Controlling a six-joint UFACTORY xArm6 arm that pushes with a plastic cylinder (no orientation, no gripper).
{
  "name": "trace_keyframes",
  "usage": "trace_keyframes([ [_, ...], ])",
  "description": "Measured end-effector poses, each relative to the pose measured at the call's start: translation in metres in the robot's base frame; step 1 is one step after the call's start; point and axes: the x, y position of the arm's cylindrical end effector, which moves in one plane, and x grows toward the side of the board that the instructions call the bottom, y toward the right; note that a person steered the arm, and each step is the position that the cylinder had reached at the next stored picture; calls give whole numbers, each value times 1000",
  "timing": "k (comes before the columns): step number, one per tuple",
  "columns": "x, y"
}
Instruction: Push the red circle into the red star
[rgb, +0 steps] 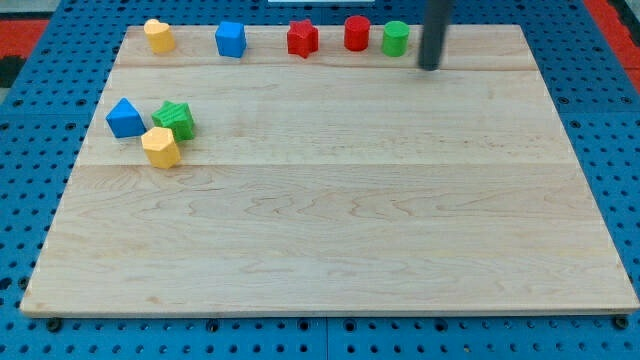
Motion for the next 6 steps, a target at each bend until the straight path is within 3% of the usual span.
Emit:
trace_keyframes([
  [1,-54,14],
  [2,-66,-8],
  [4,-66,-80],
  [6,-63,-105],
])
